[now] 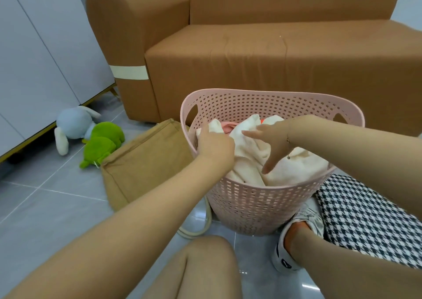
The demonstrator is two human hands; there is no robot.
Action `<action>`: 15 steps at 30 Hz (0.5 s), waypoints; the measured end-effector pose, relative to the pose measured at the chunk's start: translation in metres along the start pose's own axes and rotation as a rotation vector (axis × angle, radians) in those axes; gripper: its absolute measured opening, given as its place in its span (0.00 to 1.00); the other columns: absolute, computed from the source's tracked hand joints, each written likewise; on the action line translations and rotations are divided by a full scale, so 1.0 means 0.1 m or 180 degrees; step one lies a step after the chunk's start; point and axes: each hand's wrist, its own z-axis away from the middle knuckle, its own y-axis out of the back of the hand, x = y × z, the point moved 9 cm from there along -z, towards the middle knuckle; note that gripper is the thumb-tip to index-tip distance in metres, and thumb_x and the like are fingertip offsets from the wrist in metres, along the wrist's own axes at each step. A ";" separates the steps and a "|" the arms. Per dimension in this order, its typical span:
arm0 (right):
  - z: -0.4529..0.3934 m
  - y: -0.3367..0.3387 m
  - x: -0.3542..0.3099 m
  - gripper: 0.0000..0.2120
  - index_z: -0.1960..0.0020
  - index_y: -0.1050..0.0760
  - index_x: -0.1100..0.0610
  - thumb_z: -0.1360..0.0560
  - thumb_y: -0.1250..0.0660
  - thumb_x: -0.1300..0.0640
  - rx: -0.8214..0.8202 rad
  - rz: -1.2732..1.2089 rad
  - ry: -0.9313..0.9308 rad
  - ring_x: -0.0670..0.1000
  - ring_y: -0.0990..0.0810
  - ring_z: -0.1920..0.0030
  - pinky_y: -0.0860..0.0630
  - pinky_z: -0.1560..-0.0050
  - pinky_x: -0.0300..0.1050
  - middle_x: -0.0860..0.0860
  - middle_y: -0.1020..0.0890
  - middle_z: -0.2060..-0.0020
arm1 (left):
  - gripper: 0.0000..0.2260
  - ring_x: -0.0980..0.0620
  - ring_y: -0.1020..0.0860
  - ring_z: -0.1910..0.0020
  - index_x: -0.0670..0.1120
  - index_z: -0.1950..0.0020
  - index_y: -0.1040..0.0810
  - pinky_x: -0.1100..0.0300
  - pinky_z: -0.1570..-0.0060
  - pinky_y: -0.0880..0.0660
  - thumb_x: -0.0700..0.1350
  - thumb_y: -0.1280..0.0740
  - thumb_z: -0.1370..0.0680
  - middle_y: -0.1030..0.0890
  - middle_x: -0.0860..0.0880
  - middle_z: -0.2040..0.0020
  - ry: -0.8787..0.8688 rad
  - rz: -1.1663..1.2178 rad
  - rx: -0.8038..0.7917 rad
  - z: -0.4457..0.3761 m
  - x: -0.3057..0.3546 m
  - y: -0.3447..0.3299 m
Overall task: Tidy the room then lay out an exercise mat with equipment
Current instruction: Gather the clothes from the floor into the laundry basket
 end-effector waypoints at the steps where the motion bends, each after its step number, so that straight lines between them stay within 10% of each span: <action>1: -0.01 0.06 -0.03 0.57 0.26 0.69 0.39 0.37 0.32 0.29 0.0088 -0.0198 0.0051 0.57 0.45 0.24 0.41 0.28 0.58 0.50 0.55 0.22 | 0.12 0.48 0.26 0.47 0.48 0.61 0.27 0.44 0.27 0.55 0.50 0.44 0.22 0.21 0.51 0.58 0.0162 0.0224 0.0824 0.13 -0.10 0.22; 3: -0.09 0.08 -0.15 0.55 0.26 0.70 0.40 0.36 0.36 0.26 0.0027 -0.0526 0.0154 0.58 0.48 0.24 0.43 0.27 0.59 0.52 0.55 0.22 | 0.08 0.49 0.26 0.45 0.49 0.59 0.25 0.41 0.27 0.58 0.48 0.41 0.24 0.21 0.51 0.55 0.0437 0.0732 0.1983 0.34 -0.38 0.37; 8: -0.68 -0.35 -0.49 0.52 0.25 0.66 0.39 0.40 0.46 0.20 -0.0432 -0.0660 -0.0016 0.61 0.61 0.24 0.55 0.27 0.66 0.52 0.67 0.25 | 0.30 0.48 0.55 0.24 0.53 0.30 0.36 0.43 0.26 0.51 0.39 0.33 0.31 0.53 0.53 0.23 0.1188 0.3207 0.1788 0.24 -0.77 -0.18; 12: -1.10 -0.64 -0.55 0.49 0.26 0.71 0.41 0.32 0.42 0.27 -0.0340 -0.0310 -0.0148 0.68 0.63 0.26 0.56 0.28 0.68 0.54 0.71 0.26 | 0.35 0.56 0.43 0.27 0.53 0.26 0.40 0.55 0.32 0.31 0.31 0.35 0.29 0.47 0.56 0.25 0.1070 0.4706 0.2198 0.22 -0.71 -0.22; 15: -1.16 -0.61 -0.48 0.49 0.26 0.70 0.42 0.30 0.38 0.33 -0.0298 -0.0383 -0.0313 0.68 0.65 0.27 0.52 0.29 0.70 0.53 0.72 0.27 | 0.36 0.58 0.42 0.27 0.54 0.26 0.42 0.61 0.32 0.34 0.29 0.38 0.28 0.45 0.55 0.25 0.1043 0.4931 0.2185 0.09 -0.62 -0.21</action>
